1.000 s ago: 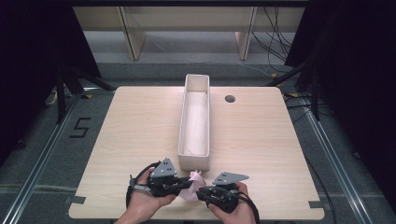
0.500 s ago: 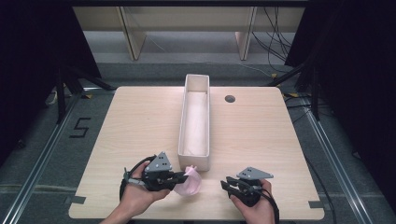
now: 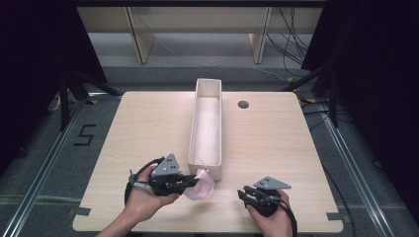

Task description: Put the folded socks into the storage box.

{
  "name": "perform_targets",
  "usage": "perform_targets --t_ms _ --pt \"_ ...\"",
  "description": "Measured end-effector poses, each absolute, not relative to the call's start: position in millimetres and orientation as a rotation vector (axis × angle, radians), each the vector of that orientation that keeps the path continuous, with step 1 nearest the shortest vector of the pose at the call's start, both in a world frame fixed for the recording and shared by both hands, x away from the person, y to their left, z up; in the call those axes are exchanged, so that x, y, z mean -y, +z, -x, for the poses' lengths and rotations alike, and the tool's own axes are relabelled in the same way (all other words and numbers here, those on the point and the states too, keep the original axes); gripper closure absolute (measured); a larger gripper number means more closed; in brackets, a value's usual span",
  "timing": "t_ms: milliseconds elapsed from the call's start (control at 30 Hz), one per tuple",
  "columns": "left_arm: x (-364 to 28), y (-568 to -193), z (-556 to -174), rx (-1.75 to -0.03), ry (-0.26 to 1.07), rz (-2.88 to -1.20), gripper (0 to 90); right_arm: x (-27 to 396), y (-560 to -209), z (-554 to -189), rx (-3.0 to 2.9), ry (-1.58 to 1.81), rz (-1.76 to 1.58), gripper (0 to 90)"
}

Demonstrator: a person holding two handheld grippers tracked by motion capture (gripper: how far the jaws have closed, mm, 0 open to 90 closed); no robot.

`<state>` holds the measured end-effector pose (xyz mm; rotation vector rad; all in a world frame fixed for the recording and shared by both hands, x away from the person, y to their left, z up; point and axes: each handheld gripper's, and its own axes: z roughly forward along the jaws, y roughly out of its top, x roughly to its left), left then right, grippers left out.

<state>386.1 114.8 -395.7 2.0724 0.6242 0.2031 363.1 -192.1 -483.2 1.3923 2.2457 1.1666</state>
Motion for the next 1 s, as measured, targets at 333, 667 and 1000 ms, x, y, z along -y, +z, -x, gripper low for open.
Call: perform_targets --t_ms 333,667,1000 --pt "-113.2 -382.0 -387.3 -0.570 0.227 -2.078 84.4 194.2 -482.8 -363.9 -2.193 1.178 -1.305 64.1" --pt "-116.3 -362.8 -396.1 -0.570 0.265 -2.081 84.4 194.0 -482.0 -363.6 -2.192 1.193 -1.328 65.1" --pt "-111.7 -350.3 -415.4 -0.566 0.308 -2.098 84.4 197.5 -481.9 -365.0 -2.170 1.185 -1.303 65.1"
